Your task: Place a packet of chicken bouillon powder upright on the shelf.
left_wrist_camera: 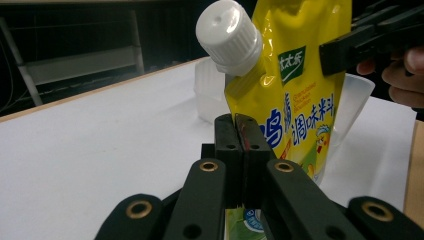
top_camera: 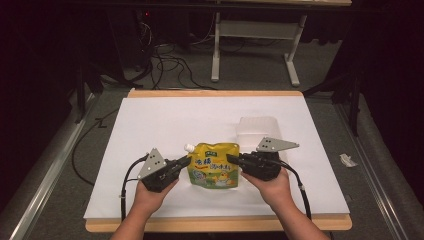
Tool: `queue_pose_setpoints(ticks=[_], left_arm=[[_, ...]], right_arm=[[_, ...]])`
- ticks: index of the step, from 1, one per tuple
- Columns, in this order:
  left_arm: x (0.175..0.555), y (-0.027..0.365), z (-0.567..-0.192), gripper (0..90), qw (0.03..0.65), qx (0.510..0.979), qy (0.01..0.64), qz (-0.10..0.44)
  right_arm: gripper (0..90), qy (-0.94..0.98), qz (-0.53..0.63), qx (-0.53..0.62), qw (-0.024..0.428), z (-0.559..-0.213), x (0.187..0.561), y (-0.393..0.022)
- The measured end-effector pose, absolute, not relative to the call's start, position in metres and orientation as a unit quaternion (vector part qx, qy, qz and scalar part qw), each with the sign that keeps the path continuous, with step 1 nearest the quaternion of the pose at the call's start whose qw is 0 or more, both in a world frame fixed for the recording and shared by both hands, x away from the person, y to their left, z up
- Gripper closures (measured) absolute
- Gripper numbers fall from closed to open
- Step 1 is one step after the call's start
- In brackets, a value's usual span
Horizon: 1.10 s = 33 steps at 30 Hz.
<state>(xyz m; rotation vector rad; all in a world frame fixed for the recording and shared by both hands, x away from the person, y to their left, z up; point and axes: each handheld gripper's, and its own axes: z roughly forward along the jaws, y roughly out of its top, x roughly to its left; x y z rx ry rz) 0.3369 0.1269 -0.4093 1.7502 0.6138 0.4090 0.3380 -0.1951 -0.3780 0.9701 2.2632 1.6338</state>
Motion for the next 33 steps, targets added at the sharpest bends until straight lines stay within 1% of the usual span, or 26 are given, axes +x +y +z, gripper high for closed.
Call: queue_pose_setpoints(ticks=[5,7,10,14,17,20,22,24,29,33], left_arm=[[0.338,0.128,-0.411,89.4,0.583,0.749,0.263,0.174],[0.338,0.129,-0.412,88.7,0.587,0.747,0.263,0.169],[0.336,0.128,-0.412,86.1,0.591,0.745,0.262,0.166],[0.334,0.127,-0.414,78.7,0.582,0.75,0.268,0.166],[0.335,0.127,-0.418,68.9,0.575,0.752,0.277,0.165],[0.337,0.128,-0.42,62.4,0.567,0.755,0.282,0.168],[0.339,0.13,-0.422,57.9,0.565,0.759,0.286,0.155],[0.342,0.132,-0.424,51.5,0.554,0.766,0.289,0.148],[0.345,0.143,-0.428,43.3,0.544,0.767,0.301,0.161],[0.349,0.15,-0.43,38.7,0.541,0.763,0.321,0.148]], right_arm=[[82.8,0.765,0.551,0.322,0.088,-0.382,0.333,-0.192],[78.6,0.766,0.551,0.318,0.089,-0.382,0.331,-0.191],[71.1,0.769,0.549,0.317,0.078,-0.385,0.33,-0.19],[62.7,0.78,0.54,0.31,0.061,-0.389,0.333,-0.185],[58.5,0.785,0.531,0.314,0.054,-0.393,0.337,-0.18],[58.2,0.787,0.528,0.315,0.053,-0.395,0.339,-0.177],[58.0,0.788,0.527,0.315,0.053,-0.396,0.34,-0.175],[57.7,0.791,0.523,0.312,0.054,-0.397,0.34,-0.173],[58.0,0.797,0.517,0.307,0.056,-0.398,0.342,-0.171],[57.2,0.797,0.517,0.307,0.052,-0.4,0.342,-0.168]])
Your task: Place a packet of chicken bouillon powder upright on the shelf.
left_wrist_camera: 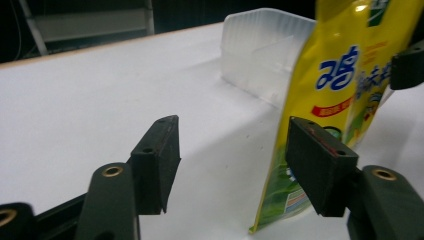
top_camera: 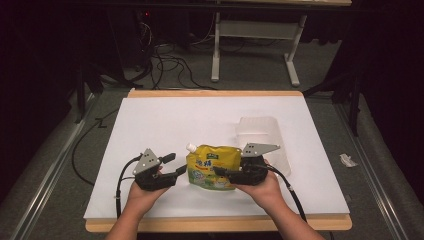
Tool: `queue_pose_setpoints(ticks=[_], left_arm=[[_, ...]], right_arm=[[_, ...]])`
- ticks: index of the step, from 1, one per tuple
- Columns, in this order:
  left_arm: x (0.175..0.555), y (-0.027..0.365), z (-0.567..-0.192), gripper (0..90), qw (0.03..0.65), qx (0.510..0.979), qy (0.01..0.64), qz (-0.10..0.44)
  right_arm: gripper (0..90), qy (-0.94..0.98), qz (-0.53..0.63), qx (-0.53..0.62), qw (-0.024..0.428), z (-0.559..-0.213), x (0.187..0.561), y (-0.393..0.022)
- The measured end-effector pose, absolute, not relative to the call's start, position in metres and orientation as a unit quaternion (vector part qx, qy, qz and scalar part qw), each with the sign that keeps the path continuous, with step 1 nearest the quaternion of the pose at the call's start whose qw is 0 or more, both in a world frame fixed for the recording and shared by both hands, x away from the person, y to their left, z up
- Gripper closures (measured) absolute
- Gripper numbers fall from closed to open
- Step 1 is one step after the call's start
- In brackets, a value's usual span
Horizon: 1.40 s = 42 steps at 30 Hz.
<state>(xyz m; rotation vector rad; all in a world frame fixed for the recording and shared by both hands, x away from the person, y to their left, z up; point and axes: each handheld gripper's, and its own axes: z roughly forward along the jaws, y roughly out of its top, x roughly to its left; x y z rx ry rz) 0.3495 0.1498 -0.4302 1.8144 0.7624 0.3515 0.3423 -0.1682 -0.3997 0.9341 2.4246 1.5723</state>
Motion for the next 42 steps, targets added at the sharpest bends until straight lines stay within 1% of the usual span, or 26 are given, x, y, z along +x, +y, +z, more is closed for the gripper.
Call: queue_pose_setpoints(ticks=[3,6,10,12,15,17,20,27,33,42], left_arm=[[0.349,0.153,-0.431,37.1,0.532,0.766,0.327,0.155],[0.343,0.158,-0.433,37.0,0.514,0.772,0.338,0.161],[0.338,0.163,-0.435,37.8,0.5,0.774,0.342,0.182],[0.338,0.17,-0.437,37.9,0.518,0.754,0.362,0.177],[0.337,0.173,-0.435,37.1,0.54,0.733,0.374,0.176],[0.337,0.173,-0.434,37.0,0.54,0.734,0.37,0.18],[0.336,0.17,-0.436,36.9,0.525,0.749,0.355,0.194],[0.337,0.168,-0.438,36.3,0.523,0.755,0.34,0.2],[0.336,0.172,-0.438,35.9,0.536,0.746,0.339,0.203],[0.337,0.174,-0.438,36.2,0.544,0.735,0.346,0.209]], right_arm=[[55.4,0.802,0.51,0.308,0.047,-0.401,0.342,-0.164],[56.6,0.804,0.505,0.311,0.047,-0.402,0.342,-0.161],[63.1,0.803,0.504,0.315,0.055,-0.402,0.341,-0.158],[67.5,0.803,0.502,0.315,0.059,-0.403,0.34,-0.157],[71.7,0.804,0.503,0.311,0.062,-0.403,0.338,-0.156],[75.0,0.804,0.504,0.31,0.062,-0.403,0.338,-0.156],[80.3,0.803,0.511,0.301,0.058,-0.405,0.336,-0.155],[84.8,0.807,0.514,0.284,0.06,-0.406,0.331,-0.156],[89.9,0.804,0.522,0.281,0.056,-0.409,0.332,-0.158],[90.0,0.803,0.528,0.272,0.053,-0.408,0.328,-0.158]])
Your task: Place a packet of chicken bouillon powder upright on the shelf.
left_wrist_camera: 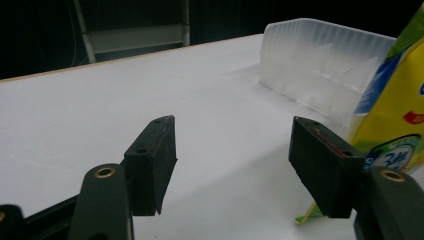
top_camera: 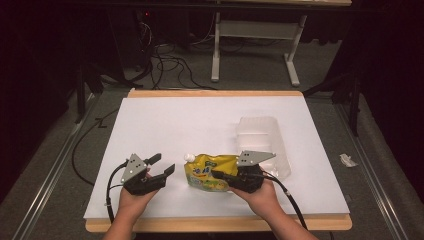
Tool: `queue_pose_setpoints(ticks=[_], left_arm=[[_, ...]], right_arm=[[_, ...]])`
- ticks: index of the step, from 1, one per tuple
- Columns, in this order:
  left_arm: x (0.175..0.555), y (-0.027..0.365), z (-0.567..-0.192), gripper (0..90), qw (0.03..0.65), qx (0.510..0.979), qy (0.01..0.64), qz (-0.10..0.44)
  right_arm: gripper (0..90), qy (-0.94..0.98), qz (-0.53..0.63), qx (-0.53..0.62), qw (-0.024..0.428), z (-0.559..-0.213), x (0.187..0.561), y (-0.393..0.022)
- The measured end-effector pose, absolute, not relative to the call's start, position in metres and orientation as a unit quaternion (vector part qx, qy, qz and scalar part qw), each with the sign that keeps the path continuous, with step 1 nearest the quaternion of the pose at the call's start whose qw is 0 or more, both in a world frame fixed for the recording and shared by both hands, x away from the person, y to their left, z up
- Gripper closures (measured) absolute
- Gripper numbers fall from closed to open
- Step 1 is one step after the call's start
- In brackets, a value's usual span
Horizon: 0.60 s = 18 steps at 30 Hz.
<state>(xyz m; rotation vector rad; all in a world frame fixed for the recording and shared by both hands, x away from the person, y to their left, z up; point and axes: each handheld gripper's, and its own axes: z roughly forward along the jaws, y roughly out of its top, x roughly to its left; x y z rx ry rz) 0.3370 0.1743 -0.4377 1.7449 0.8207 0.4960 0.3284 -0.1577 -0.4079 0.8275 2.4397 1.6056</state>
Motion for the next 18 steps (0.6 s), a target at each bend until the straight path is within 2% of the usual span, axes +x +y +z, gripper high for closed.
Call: queue_pose_setpoints(ticks=[18], left_arm=[[0.333,0.181,-0.443,36.1,0.527,0.744,0.354,0.209]], right_arm=[[90.0,0.788,0.562,0.247,0.049,-0.386,0.326,-0.17]])
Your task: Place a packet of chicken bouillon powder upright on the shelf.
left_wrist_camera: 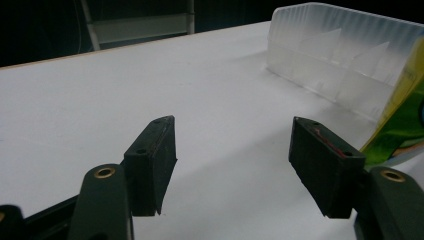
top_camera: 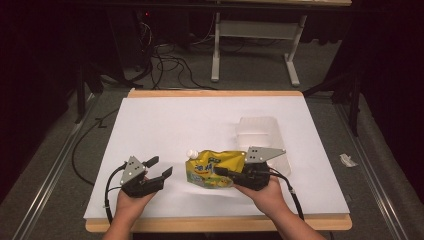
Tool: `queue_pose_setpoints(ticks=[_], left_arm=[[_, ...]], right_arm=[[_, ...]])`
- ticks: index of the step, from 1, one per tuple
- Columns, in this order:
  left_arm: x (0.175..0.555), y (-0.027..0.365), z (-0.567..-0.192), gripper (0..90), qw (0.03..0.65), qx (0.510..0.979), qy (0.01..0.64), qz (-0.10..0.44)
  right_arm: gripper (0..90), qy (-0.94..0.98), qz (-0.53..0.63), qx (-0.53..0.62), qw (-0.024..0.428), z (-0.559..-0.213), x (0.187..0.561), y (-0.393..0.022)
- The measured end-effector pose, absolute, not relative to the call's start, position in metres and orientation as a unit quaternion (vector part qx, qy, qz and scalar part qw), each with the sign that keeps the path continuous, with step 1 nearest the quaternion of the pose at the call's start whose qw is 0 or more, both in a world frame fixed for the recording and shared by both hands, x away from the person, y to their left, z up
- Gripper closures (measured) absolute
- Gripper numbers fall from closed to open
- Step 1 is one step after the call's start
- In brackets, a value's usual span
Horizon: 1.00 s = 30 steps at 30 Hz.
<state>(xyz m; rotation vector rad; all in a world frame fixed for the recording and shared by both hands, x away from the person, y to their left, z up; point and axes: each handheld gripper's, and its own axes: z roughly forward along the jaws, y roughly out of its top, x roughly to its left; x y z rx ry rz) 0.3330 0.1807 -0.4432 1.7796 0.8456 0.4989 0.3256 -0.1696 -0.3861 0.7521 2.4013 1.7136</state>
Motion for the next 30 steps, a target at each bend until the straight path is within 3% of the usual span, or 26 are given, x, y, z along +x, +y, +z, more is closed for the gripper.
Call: queue_pose_setpoints(ticks=[30], left_arm=[[0.327,0.185,-0.447,32.4,0.523,0.743,0.366,0.203]], right_arm=[[90.0,0.748,0.61,0.248,0.088,-0.34,0.338,-0.224]])
